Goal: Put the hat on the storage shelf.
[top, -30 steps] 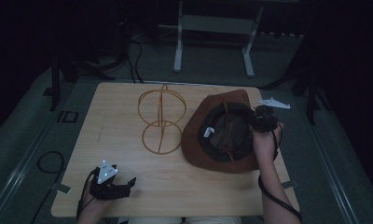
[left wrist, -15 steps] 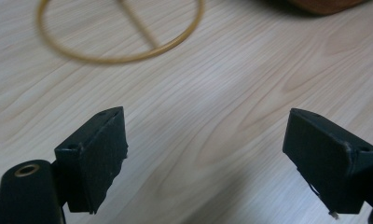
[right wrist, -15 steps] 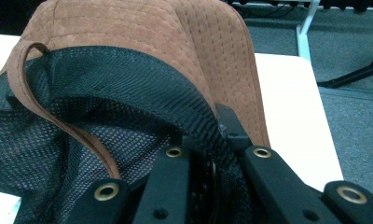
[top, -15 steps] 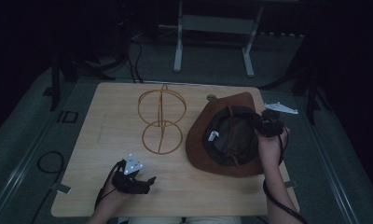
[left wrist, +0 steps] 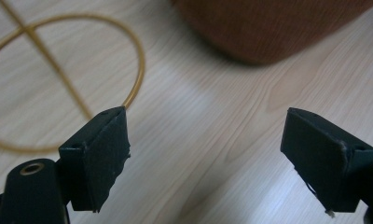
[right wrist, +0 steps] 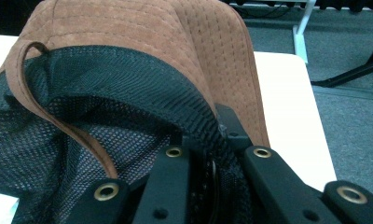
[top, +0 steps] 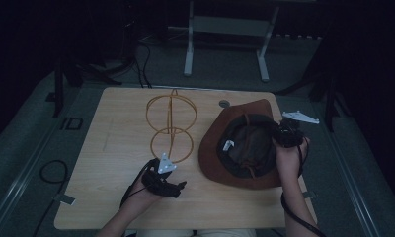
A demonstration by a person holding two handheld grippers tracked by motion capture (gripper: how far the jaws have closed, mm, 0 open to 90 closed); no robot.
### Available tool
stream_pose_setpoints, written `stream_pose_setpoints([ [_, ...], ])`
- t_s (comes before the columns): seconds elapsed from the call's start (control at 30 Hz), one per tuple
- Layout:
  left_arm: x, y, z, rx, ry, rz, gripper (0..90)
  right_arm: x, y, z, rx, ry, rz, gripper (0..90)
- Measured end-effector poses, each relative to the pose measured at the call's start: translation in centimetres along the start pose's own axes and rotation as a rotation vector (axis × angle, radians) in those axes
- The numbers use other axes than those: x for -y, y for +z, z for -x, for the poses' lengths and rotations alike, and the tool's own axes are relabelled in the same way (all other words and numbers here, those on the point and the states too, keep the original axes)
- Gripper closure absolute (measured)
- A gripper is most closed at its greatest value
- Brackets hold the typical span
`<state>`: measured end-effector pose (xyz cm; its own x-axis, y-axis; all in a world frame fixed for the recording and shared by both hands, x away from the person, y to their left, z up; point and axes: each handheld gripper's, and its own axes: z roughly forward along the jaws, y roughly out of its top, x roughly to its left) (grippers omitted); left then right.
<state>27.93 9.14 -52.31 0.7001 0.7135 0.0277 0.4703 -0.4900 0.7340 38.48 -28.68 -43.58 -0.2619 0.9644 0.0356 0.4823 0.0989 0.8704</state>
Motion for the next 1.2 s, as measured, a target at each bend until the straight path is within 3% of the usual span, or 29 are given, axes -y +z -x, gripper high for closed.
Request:
stream_pose_setpoints([
  [0.1, -1.7, 0.3, 0.8, 0.025, 0.031, 0.011, 16.3, 0.0, 0.0, 0.0, 0.0, 0.001, -0.001, 84.4],
  [0.4, -4.6, 0.9, 2.1, 0.058, 0.062, 0.038, 17.7, 0.2, -0.1, -0.1, -0.002, 0.0, 0.002, 84.4],
  [0.43, -5.7, 0.9, 2.4, 0.073, 0.071, 0.046, 17.7, 0.2, -0.1, -0.1, -0.003, 0.0, 0.0, 84.4],
  [0.8, -12.0, 0.3, 2.8, 0.062, 0.107, 0.109, 18.0, 0.4, -0.2, -0.7, -0.016, -0.005, 0.004, 84.4],
  [0.83, -12.0, 0.3, 2.8, 0.062, 0.107, 0.109, 18.0, 0.4, -0.2, -0.7, -0.016, -0.005, 0.004, 84.4],
  [0.97, -14.2, 1.0, 2.8, 0.039, 0.117, 0.11, 18.1, 0.4, -0.4, -0.8, -0.018, -0.003, 0.005, 84.4],
  [1.2, -16.6, 2.9, 3.0, 0.019, 0.113, 0.1, 19.9, 0.4, -1.1, -0.8, -0.023, -0.007, 0.018, 84.3],
])
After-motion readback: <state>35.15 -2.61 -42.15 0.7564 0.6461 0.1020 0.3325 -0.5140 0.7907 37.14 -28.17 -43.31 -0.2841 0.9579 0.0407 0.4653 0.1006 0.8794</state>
